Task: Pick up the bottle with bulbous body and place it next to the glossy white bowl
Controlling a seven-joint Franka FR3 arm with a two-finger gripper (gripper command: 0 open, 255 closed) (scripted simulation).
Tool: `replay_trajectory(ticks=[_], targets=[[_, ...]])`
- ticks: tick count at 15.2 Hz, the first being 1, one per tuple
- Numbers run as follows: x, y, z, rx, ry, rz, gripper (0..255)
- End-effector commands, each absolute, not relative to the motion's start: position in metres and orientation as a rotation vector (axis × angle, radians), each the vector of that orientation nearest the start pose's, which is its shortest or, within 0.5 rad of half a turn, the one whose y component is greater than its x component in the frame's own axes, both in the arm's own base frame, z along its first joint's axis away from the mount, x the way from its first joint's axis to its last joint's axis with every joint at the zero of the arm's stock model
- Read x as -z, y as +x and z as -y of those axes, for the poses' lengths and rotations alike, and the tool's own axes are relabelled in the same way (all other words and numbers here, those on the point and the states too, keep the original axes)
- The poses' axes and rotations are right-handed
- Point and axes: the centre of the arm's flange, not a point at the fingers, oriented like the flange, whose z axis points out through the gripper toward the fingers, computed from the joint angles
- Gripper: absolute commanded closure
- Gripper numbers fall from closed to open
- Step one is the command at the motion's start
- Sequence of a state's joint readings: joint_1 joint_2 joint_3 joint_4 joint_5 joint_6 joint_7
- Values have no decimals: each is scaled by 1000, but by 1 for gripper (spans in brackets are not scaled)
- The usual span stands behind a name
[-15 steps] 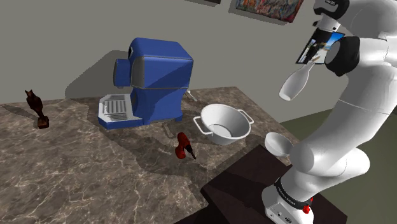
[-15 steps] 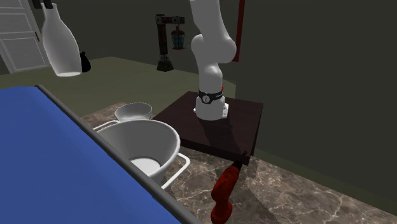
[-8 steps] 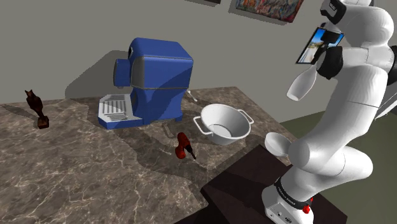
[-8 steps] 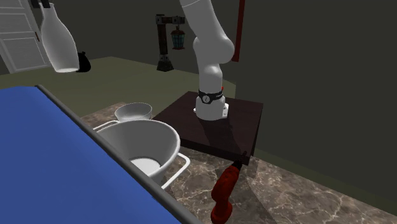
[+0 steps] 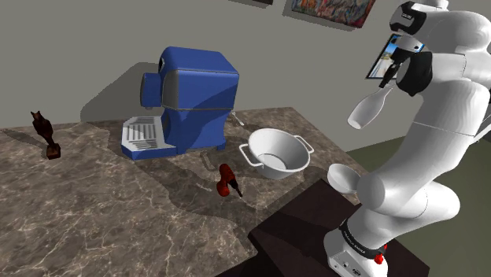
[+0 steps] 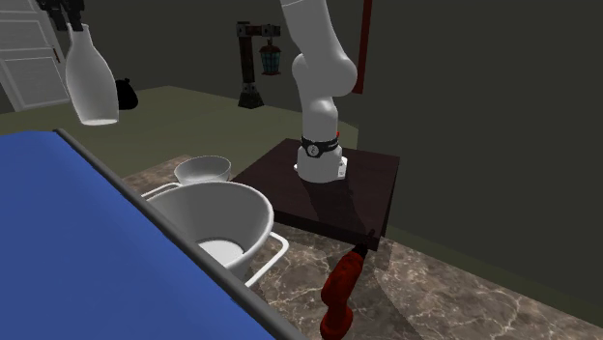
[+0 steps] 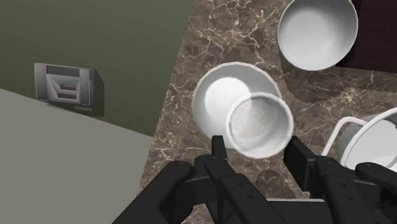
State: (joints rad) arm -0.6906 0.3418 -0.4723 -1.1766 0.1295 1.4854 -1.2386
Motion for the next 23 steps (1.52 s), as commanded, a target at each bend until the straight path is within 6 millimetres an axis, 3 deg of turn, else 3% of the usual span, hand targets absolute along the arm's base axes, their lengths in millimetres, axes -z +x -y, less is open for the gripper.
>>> replay_trajectory(ticks=[1, 23], targets=[[-603, 320, 555, -34, -3148, 174, 255], [-486, 320, 555, -34, -3148, 174, 255]])
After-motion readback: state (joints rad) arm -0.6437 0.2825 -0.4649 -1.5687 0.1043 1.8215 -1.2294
